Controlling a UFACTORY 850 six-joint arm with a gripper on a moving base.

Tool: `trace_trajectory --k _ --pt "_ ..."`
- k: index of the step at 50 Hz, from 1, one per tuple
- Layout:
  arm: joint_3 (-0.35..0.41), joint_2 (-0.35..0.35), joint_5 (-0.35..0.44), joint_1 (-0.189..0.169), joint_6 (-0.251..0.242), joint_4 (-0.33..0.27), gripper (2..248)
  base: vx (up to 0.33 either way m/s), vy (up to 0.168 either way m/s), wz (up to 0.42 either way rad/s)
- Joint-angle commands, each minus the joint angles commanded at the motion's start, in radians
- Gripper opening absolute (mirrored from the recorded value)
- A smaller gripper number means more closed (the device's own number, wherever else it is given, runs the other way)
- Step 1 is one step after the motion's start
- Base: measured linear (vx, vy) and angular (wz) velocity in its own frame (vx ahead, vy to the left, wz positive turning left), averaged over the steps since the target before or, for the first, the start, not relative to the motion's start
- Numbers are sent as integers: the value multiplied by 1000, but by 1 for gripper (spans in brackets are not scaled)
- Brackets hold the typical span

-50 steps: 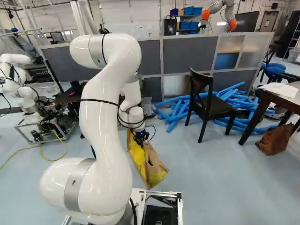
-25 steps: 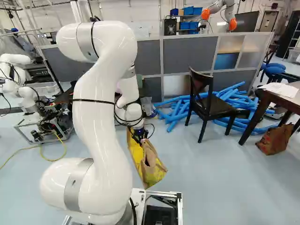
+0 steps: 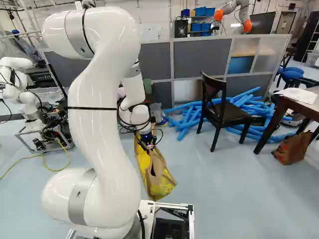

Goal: Pick up the bag on the ground and place it on the table

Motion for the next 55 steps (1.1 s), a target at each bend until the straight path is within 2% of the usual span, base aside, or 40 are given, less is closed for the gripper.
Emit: trace_trajectory --k 20,55 --pt "22 85 -83 -1 0 43 22 0 0 0" --pt "16 207 -155 -3 0 77 22 0 0 0"
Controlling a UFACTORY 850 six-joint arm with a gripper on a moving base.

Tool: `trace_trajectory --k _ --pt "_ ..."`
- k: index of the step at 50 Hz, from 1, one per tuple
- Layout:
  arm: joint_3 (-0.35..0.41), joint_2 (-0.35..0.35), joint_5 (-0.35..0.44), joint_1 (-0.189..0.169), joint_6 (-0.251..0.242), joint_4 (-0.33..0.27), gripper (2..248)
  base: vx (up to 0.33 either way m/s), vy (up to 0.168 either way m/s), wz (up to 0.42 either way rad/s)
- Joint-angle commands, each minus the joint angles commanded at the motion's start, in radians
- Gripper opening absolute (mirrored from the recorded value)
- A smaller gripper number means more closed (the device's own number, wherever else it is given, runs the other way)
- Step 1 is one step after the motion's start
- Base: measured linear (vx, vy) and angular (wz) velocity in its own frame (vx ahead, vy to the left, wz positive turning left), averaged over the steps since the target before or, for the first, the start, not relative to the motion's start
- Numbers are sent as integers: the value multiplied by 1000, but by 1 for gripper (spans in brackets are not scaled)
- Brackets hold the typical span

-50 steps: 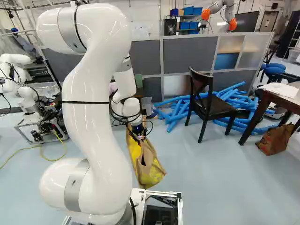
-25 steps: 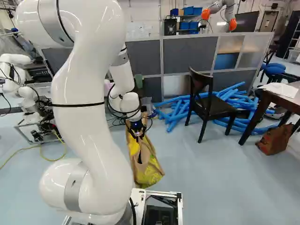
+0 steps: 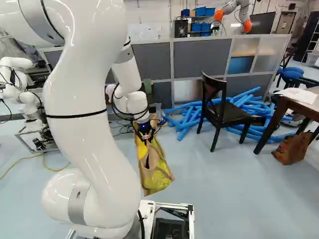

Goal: Pick up the bag on the ground and place it on the table

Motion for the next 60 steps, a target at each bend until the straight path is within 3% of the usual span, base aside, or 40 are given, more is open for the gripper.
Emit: trace_trajectory --k 60 --pt "-67 163 -285 -3 0 37 22 0 0 0"
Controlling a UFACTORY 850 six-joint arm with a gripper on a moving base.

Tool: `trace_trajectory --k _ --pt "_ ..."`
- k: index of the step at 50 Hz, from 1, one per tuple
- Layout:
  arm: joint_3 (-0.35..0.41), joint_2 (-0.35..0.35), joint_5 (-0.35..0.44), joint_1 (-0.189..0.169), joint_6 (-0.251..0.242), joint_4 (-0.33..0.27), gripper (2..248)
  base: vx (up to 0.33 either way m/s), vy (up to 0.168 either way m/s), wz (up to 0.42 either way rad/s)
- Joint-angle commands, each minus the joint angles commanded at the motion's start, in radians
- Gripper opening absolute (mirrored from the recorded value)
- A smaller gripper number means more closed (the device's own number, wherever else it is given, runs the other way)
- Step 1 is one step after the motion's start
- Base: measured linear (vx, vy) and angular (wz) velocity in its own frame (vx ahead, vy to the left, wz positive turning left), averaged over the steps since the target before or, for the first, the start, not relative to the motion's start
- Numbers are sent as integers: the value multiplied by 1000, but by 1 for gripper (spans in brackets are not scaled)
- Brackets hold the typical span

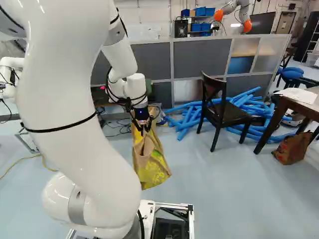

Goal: Pick up the bag on the ground and place it on the table

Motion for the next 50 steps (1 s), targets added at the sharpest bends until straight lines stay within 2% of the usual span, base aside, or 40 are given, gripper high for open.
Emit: trace_trajectory --k 29,50 --pt "-35 73 -81 -1 0 16 22 0 0 0" --pt "-60 126 -142 12 0 16 22 0 0 0"
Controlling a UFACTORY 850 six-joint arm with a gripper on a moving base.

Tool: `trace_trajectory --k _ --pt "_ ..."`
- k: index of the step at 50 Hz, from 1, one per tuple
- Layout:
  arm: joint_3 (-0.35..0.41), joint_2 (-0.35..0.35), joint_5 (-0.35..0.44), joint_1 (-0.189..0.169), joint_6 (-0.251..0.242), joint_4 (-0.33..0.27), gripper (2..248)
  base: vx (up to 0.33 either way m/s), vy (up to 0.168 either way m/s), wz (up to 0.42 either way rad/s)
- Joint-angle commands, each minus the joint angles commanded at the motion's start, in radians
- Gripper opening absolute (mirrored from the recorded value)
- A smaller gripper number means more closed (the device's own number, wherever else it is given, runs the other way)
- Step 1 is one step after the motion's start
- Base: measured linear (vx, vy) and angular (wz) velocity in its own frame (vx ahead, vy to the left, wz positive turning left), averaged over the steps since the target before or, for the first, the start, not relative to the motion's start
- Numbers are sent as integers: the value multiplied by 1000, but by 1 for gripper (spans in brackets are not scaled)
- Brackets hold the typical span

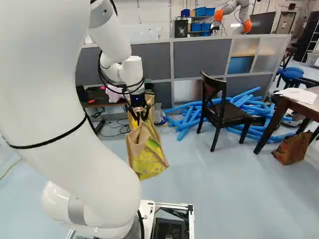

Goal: Pick up the bag on the ground and place it on the table

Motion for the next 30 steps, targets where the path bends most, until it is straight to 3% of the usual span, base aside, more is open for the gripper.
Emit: trace_trajectory --k 30 --pt "-33 74 -83 16 0 9 22 0 0 0"
